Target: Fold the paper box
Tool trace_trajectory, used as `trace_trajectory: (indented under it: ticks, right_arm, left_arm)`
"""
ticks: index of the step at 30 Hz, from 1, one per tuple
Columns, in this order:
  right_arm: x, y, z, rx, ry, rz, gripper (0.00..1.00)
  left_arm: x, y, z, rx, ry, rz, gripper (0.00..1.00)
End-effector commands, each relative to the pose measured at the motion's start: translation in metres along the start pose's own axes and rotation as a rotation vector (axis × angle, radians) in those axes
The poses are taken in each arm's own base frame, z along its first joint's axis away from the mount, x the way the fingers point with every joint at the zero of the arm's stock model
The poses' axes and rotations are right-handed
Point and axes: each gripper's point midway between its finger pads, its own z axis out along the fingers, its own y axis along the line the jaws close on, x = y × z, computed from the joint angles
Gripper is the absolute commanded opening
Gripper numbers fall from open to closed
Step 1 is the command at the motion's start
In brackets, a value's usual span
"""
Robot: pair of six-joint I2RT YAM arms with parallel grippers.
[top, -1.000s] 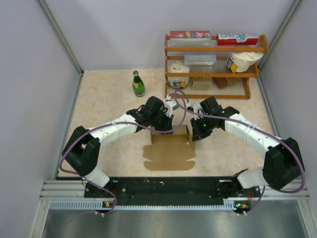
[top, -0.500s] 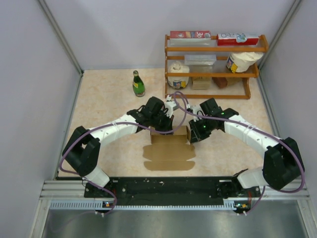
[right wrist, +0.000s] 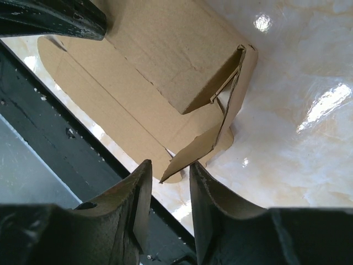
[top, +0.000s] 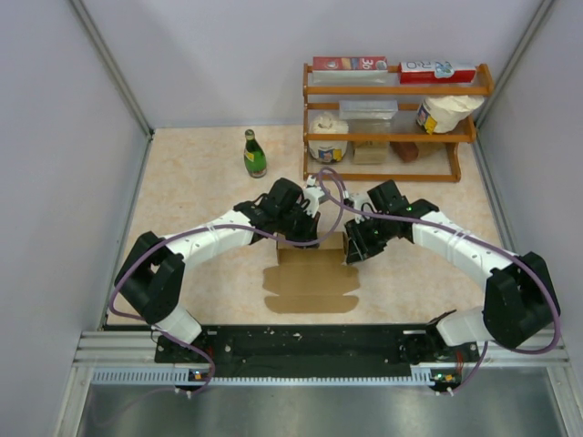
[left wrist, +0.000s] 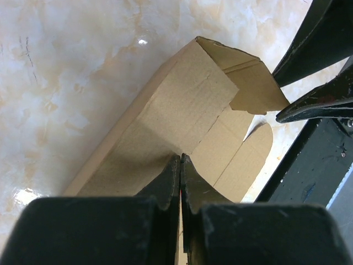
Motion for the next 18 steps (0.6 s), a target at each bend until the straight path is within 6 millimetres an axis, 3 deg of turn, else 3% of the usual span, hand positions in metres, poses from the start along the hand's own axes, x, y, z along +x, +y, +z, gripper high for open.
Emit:
trace_trajectory:
  ticks: [1,11,18]
  right_arm:
    - [-0.011,0.009,-0.008,-0.018,-0.055,-0.055,0.34]
    - [-0.027,0.013,-0.026,0.013,-0.116,-0.082,0.50]
    - [-0.061,0.022,-0.063,0.056,-0.247,-0.097,0.54]
  left_arm:
    - [-0.010,-0.005,-0.009,-0.003,-0.037,0.021,0.00]
    - [-0.006,-0.003,-0.008,-0.014,-0.031,0.019,0.00]
    - [-0.006,-0.003,-0.007,-0.016,-0.030,0.021,0.00]
